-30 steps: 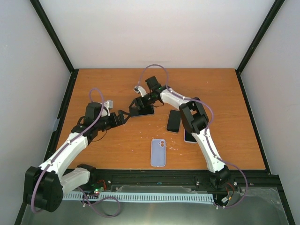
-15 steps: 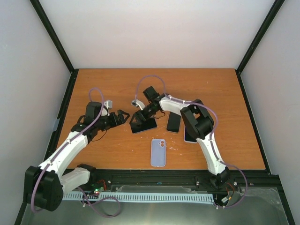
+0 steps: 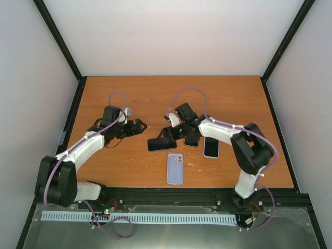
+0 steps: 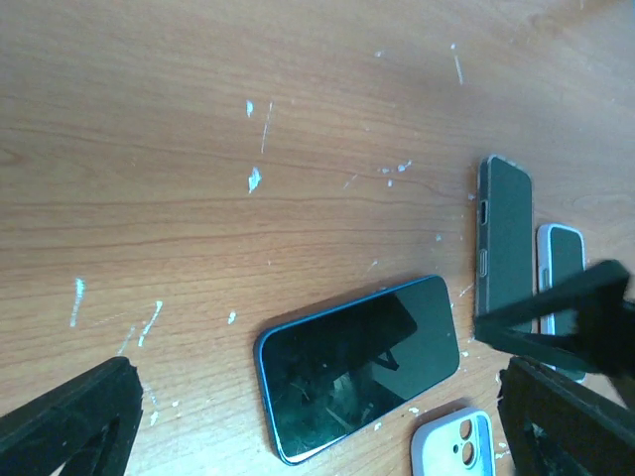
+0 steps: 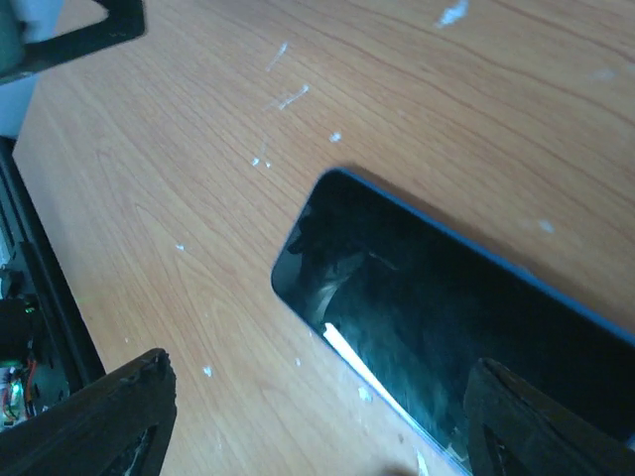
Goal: Put the phone into the phone case
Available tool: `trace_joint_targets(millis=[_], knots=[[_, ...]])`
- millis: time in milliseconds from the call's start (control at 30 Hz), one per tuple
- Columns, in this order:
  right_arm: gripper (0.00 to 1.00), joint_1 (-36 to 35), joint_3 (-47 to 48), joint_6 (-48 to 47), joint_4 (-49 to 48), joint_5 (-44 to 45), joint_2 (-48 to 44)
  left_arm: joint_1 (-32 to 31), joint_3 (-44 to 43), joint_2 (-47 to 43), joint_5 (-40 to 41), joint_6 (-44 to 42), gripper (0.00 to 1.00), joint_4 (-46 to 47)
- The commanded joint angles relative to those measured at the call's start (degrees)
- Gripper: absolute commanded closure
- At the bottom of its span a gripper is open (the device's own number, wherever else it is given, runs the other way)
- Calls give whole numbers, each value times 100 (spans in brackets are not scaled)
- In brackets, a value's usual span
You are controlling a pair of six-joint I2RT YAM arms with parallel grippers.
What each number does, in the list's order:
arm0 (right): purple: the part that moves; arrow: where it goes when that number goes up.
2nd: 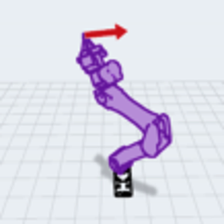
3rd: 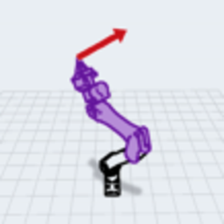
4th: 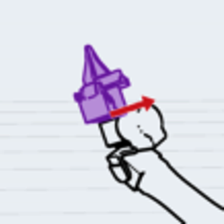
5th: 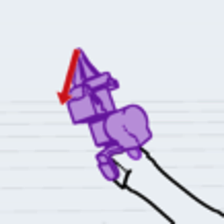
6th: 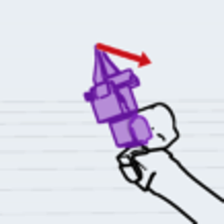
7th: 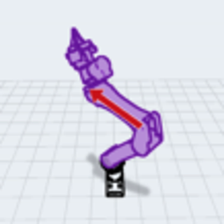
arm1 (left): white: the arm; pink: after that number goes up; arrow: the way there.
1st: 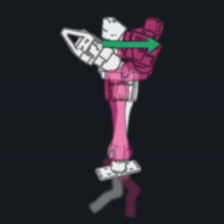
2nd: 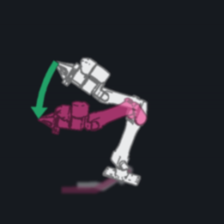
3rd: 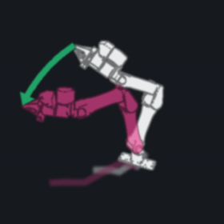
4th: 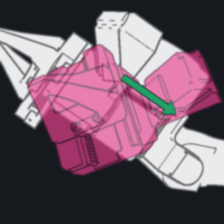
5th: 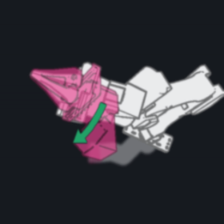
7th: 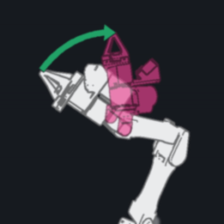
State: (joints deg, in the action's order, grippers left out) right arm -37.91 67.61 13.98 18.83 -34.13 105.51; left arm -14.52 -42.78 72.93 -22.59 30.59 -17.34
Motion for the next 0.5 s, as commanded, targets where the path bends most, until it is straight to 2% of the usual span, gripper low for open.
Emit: trace_joint_targets(millis=[0,167,233,467], knots=[[24,1,-905,1060,-603,773,-917,-75,-202,554,-559,-146,2,501],[32,-13,-1858,1642,-940,1257,-1906,-372,-470,1343,-672,-279,5,674],[33,-22,-2184,1899,-1243,1343,-2096,-433,-530,1601,-686,-307,5,732],[33,-73,-2723,2433,-2116,1485,-1839,-444,-488,2151,-1202,-201,5,1363]])
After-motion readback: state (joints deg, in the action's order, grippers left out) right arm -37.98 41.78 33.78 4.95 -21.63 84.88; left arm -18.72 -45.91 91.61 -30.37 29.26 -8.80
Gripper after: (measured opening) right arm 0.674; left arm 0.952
